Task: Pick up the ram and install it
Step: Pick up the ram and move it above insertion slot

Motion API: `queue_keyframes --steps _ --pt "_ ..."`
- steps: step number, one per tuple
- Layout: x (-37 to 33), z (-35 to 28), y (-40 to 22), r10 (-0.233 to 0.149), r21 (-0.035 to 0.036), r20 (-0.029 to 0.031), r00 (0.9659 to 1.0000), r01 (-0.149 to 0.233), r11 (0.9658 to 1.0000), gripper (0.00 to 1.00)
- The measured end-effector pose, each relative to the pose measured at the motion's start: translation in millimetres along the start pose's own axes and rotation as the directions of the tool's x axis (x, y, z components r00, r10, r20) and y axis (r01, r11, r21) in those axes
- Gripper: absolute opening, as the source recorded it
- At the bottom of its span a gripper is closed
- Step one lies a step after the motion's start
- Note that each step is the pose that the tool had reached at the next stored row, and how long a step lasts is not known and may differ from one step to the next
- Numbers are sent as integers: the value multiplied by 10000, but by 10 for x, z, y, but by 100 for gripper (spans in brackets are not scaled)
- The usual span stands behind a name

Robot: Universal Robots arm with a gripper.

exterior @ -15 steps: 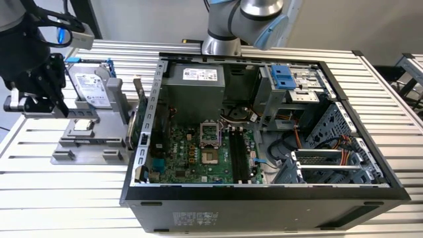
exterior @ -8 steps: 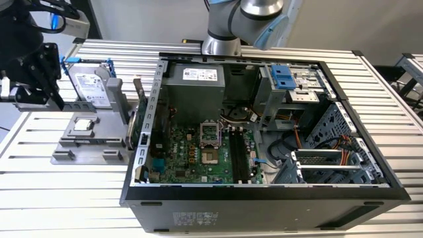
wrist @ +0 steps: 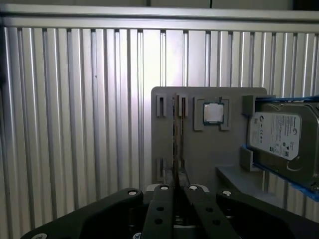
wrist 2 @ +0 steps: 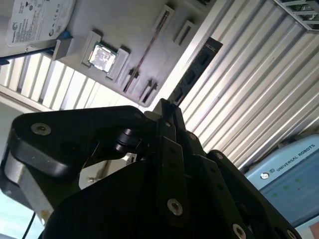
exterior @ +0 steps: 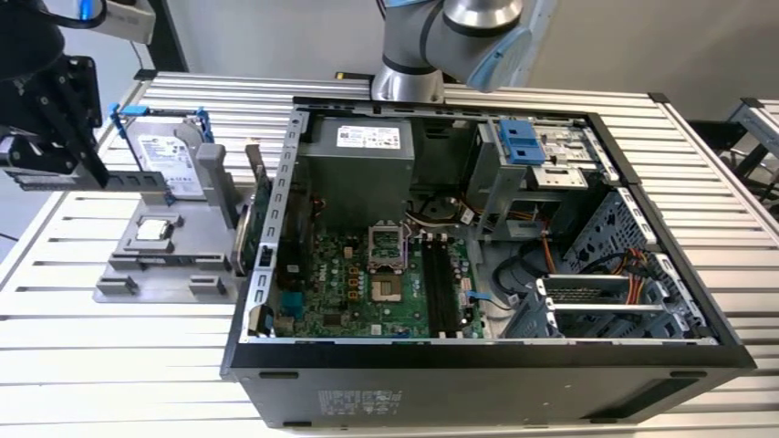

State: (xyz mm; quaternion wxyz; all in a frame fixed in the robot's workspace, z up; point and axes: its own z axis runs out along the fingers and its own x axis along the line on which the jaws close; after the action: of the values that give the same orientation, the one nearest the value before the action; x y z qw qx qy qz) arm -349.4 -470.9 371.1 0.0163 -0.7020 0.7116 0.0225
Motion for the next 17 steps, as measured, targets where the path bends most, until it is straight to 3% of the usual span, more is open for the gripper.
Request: queue_keyframes --steps 6,14,17 --pt "-7 -121 1 1 0 0 10000 -1 10000 0" --pt "-8 -141 -1 -1 1 1 10000 1 10000 0" --pt "-8 -142 -39 0 1 0 10000 0 10000 0"
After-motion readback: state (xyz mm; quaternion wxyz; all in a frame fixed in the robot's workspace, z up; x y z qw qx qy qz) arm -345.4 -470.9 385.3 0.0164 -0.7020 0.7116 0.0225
